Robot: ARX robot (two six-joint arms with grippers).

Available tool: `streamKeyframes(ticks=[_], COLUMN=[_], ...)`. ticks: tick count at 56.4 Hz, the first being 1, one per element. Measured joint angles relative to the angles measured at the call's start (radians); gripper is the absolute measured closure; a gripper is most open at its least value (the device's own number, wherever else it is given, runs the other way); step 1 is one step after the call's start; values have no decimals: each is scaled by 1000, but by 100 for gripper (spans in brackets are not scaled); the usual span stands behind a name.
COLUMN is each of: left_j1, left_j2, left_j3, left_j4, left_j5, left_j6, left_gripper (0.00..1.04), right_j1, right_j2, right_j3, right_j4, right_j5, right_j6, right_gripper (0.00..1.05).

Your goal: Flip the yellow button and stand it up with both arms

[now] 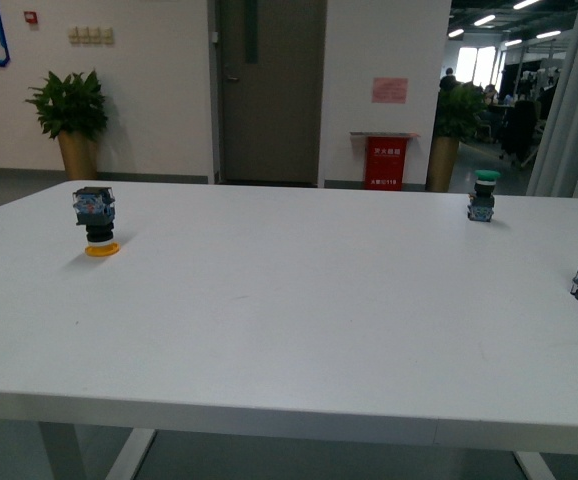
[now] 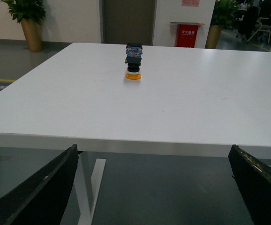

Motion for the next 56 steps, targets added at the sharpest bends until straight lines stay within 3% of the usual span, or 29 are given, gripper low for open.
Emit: streamKeyframes(ticks=[51,52,56], left_j1=[0,-4,-136], left_j2=[0,5,151], left_j3=[0,3,106], left_j4=[0,-6,-255], left_j5=[0,-13,-288], left_j6=[0,-2,-64], left_gripper=[6,6,6], right_j1=[0,0,0], right_j2=[0,0,0], right_j3=[0,0,0], right_j4=[0,0,0], right_j5=[0,0,0], right_j6=[0,0,0], right_gripper=[7,7,7])
